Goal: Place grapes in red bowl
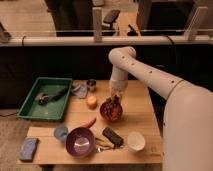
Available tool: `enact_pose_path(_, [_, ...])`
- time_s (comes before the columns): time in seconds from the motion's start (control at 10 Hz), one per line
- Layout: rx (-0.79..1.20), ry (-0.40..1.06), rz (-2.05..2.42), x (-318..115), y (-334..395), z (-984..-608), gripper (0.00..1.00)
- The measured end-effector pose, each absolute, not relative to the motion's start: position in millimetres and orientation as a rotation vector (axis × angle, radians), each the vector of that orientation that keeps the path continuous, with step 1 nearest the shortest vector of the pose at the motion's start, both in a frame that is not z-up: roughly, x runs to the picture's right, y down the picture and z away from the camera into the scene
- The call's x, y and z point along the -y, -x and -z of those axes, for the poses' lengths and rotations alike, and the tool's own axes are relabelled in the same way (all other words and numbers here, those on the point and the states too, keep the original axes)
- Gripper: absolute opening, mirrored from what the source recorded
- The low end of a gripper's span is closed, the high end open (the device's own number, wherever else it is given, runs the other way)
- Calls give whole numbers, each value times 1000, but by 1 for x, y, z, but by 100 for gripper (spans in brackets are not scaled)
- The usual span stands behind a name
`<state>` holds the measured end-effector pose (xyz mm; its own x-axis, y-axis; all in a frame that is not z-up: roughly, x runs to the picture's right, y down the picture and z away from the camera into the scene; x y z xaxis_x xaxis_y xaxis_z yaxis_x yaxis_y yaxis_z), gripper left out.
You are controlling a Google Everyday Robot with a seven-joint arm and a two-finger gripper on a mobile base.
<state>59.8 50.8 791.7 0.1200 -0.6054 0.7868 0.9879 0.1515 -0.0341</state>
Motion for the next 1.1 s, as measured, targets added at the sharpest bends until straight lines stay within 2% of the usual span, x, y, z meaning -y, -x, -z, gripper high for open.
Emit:
enact_pose_path(0.1, [722, 667, 1298, -51, -60, -792, 78])
enact_pose_path(0.2, [721, 668, 1297, -50, -60, -793, 80])
enact_pose_path(1.1, [724, 650, 1293, -53, -61, -791, 80])
